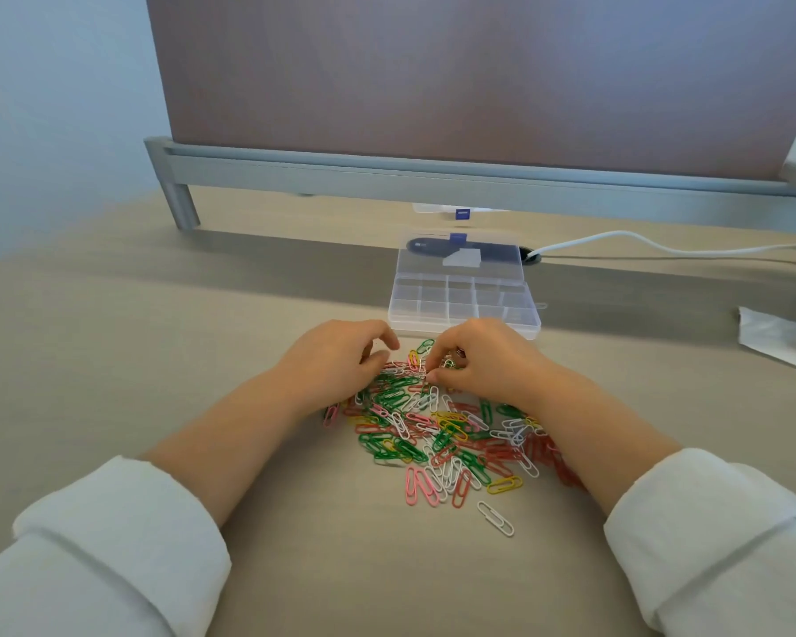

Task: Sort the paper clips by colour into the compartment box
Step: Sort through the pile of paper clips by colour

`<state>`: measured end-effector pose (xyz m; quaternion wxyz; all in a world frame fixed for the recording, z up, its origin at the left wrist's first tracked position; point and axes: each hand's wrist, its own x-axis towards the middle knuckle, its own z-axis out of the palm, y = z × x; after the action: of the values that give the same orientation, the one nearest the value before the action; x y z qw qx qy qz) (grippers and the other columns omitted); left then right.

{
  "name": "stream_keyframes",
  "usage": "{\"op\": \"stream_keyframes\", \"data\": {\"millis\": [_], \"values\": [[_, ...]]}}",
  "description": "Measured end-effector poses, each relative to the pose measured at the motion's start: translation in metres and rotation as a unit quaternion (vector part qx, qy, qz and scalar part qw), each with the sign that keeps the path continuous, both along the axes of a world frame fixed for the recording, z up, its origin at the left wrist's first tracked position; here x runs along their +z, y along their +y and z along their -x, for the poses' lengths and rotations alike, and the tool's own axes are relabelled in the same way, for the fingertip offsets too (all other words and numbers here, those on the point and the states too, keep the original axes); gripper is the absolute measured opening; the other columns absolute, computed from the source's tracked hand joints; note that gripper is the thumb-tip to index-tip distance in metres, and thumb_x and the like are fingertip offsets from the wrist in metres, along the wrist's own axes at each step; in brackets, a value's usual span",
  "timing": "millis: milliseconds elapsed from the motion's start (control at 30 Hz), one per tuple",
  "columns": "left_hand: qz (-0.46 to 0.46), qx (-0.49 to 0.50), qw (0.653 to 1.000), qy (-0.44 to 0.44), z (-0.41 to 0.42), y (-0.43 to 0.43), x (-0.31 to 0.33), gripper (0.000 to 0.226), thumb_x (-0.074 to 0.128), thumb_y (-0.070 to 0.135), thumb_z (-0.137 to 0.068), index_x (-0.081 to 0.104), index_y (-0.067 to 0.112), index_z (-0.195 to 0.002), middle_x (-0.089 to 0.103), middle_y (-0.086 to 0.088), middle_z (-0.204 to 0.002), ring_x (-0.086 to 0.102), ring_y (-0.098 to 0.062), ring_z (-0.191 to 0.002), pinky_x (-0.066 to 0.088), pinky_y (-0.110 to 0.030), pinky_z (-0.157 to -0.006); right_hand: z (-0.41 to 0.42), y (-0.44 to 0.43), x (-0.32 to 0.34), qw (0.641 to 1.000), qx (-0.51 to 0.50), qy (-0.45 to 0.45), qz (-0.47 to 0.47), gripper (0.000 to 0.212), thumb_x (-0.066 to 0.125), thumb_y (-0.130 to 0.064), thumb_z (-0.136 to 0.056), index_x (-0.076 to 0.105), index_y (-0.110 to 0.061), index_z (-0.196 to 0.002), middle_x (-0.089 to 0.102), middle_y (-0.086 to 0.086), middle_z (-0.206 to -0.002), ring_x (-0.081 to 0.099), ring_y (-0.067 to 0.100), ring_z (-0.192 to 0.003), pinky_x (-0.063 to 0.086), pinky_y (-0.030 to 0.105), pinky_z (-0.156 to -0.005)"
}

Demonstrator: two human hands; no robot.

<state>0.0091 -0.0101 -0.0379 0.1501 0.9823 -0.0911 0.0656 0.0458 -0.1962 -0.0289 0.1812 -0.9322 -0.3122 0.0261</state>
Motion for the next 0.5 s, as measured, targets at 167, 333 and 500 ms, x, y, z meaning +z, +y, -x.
{"op": "stream_keyframes", "data": {"millis": [167,333,500], "values": [[-0.065,-0.018,0.998,-0.004,0.000,0.002,0.002,0.019,0.056,0.040,-0.087,0.066,0.029,-0.098,0.040,0.013,-0.059,0.039,-0.007,-0.061,0.029,-0.024,-0.061,0.004,-0.002,0.001,1.000,0.008,-0.012,0.003,0.012,0.060,-0.023,-0.087,0.069,-0.020,-0.093,0.042,-0.018,-0.064,0.038,-0.001,-0.058,0.031,0.016,-0.053],[-0.033,-0.050,0.998,0.034,0.006,0.006,0.006,0.013,0.064,0.034,-0.083,0.067,0.023,-0.089,0.040,0.012,-0.056,0.040,-0.001,-0.054,0.027,-0.016,-0.051,0.006,0.000,0.001,1.000,-0.001,0.002,-0.004,0.015,0.049,-0.024,-0.093,0.061,-0.017,-0.097,0.053,-0.011,-0.077,0.051,0.008,-0.072,0.040,0.021,-0.062],[0.022,-0.063,0.991,0.115,0.007,0.016,0.014,0.020,0.072,0.023,-0.075,0.059,0.033,-0.064,0.038,0.008,-0.048,0.040,-0.001,-0.045,0.028,-0.015,-0.047,0.007,0.001,0.000,0.999,-0.007,0.041,-0.016,0.012,0.039,-0.022,-0.097,0.051,-0.019,-0.099,0.054,-0.004,-0.091,0.051,0.016,-0.085,0.040,0.027,-0.069]]}}
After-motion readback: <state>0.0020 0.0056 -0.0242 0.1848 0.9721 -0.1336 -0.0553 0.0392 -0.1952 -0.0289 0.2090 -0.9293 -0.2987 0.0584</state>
